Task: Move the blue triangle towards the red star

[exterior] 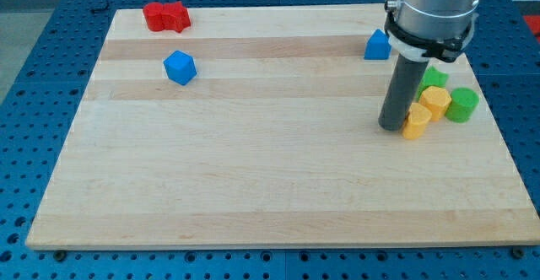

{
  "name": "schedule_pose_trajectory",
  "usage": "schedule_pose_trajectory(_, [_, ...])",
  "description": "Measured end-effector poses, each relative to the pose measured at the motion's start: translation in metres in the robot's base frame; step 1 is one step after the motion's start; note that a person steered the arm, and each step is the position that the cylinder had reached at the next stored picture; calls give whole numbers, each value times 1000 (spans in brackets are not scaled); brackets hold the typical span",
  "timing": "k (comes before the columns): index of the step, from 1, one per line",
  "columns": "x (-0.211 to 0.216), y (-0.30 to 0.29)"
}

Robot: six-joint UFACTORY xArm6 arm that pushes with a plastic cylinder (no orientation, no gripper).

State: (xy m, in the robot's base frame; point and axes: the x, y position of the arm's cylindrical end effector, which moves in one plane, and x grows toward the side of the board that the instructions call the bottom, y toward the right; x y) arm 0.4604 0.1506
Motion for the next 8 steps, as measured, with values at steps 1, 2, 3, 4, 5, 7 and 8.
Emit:
schedule_pose_trajectory(1, [0, -7])
schedule_pose_trajectory(2, [0, -39])
schedule_pose_trajectory(3, [-20, -65])
schedule_pose_trajectory(4, [-67, -70])
schedule_pose_trajectory(5, [-107, -46])
schedule_pose_trajectory(7, [-131, 21])
schedule_pose_trajectory(8, [-135, 39])
